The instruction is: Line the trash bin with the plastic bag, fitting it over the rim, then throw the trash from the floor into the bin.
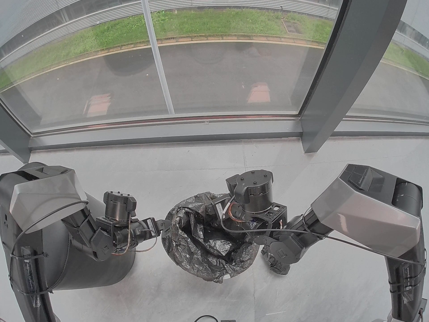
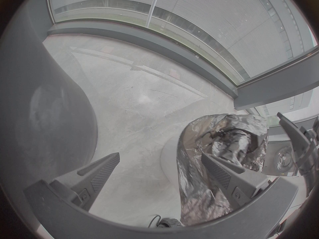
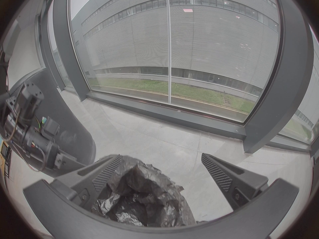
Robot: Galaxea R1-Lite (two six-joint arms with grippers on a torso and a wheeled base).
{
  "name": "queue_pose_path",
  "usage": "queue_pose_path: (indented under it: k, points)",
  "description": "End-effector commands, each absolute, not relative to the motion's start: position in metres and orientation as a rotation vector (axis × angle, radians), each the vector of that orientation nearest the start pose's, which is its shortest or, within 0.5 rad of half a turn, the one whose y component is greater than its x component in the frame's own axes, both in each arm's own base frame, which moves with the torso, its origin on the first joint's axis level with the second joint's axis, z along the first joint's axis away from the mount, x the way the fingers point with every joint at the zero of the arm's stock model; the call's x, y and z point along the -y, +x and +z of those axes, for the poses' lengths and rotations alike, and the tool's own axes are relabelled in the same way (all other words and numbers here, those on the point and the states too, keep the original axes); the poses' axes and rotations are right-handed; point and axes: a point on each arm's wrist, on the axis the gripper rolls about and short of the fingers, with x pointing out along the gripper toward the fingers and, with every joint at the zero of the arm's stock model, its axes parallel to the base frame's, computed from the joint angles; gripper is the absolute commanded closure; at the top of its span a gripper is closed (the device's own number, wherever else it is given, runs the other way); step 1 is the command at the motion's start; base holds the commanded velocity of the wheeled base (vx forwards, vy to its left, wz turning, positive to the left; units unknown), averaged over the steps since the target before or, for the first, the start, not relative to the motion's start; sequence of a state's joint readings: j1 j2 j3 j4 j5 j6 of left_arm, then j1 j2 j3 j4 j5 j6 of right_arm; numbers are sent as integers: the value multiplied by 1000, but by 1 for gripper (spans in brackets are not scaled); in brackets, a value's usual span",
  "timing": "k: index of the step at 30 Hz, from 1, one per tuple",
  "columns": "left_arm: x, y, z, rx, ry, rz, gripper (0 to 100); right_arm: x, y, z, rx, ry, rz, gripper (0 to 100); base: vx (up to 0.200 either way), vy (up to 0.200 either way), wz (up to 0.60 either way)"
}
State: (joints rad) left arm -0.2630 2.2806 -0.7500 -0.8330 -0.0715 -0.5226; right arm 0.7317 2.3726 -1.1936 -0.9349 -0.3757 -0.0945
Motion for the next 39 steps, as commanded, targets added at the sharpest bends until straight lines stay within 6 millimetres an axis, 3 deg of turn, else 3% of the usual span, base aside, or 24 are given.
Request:
queue_pose_path:
  k: [1, 7, 12, 25, 39]
  points:
    - [89, 323, 20, -728, -448, -144, 0, -282, 330, 50, -228, -242, 362, 0, 0, 0, 0]
    - [101, 298, 45, -710, -491, -204, 0, -257, 323, 36, -307, -280, 329, 0, 0, 0, 0]
    - [111, 283, 50, -704, -474, -258, 0, -242, 319, 30, -347, -305, 300, 0, 0, 0, 0]
    - [111, 272, 22, -666, -395, -290, 0, -223, 333, 4, -408, -320, 240, 0, 0, 0, 0]
    - [119, 271, 3, -629, -289, -306, 0, -223, 353, -31, -437, -328, 217, 0, 0, 0, 0]
